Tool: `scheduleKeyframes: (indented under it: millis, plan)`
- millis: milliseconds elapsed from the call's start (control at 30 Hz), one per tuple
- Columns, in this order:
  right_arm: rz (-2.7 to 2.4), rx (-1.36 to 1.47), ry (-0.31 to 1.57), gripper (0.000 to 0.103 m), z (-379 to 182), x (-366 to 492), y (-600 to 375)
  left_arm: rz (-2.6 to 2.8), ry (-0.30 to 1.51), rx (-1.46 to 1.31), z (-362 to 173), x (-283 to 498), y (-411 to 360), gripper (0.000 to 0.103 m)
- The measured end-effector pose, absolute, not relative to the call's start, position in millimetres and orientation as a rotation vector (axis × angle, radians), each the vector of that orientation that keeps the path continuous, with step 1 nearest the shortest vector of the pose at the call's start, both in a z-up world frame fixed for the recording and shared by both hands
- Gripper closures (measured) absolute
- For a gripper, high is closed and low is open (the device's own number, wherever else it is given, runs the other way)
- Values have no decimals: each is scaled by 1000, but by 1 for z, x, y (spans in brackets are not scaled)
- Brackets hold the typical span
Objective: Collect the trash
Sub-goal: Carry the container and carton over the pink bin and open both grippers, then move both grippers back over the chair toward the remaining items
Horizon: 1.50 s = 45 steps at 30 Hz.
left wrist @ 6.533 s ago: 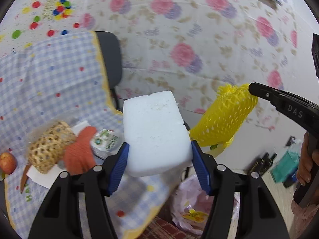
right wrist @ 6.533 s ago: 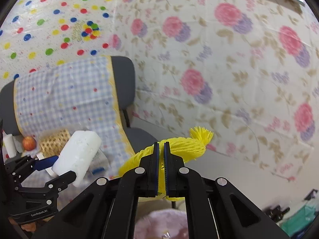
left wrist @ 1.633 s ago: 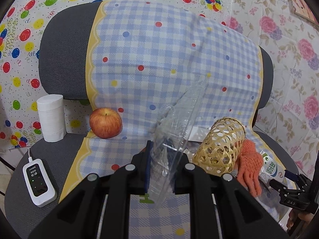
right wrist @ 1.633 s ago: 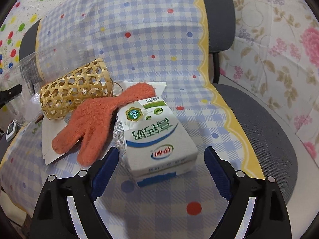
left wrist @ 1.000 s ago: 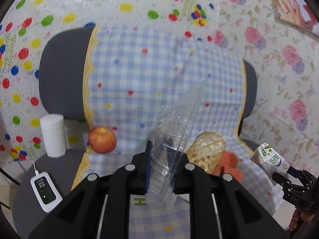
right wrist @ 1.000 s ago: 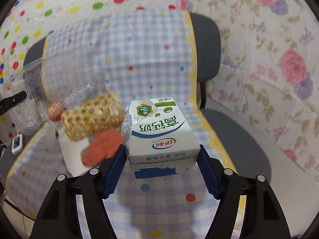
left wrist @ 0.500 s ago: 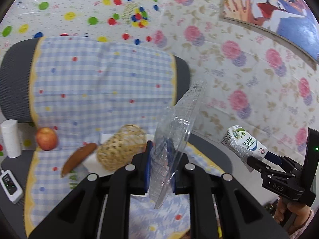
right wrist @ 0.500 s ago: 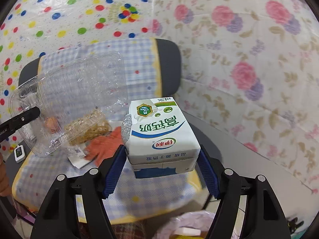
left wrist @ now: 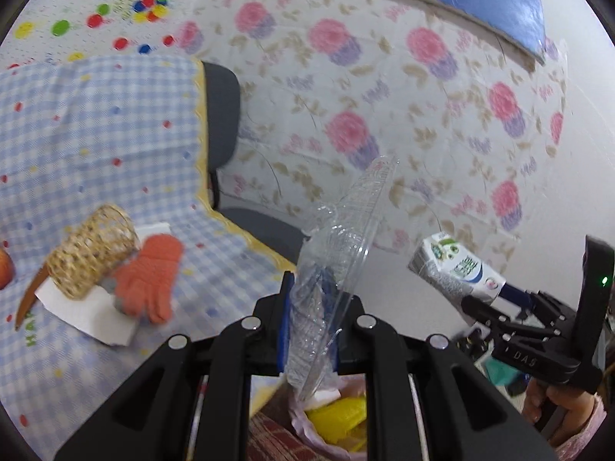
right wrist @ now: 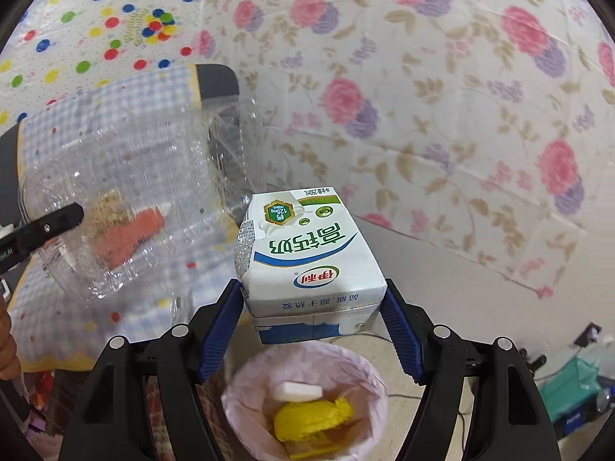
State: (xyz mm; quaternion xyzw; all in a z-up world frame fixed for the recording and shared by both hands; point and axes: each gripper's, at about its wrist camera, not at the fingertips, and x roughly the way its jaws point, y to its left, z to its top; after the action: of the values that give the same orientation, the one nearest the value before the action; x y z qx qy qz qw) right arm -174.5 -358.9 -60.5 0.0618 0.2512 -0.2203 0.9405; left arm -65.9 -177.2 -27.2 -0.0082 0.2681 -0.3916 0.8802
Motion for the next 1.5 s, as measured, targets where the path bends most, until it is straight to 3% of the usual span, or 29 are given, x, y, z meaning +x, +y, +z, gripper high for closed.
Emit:
scheduleKeyframes:
  millis: [633,700,767,1067,1400,1500]
  plan:
    - [-473,239,693,29,-145,-173,-405,-833,810,155,-118,-65,-254,89]
    - [-466,268,712,26,-153,-168,-410,-848,837,182,-128,-61,-265,83]
    - [-465,285,719,24,-156,-167,-413,-851,854,202,-133,-59,-270,55]
    - [-465,295,683,24,-141,-169,-412,-857,794,175,-116,-56,-251,47]
    - [-400,254,638,26,-116,-148,-385,-703,707,145,-87,-40,-199,47]
    - [-365,229,620,30,-106,-134,-375,-655,693,124,-82,-32,-183,46]
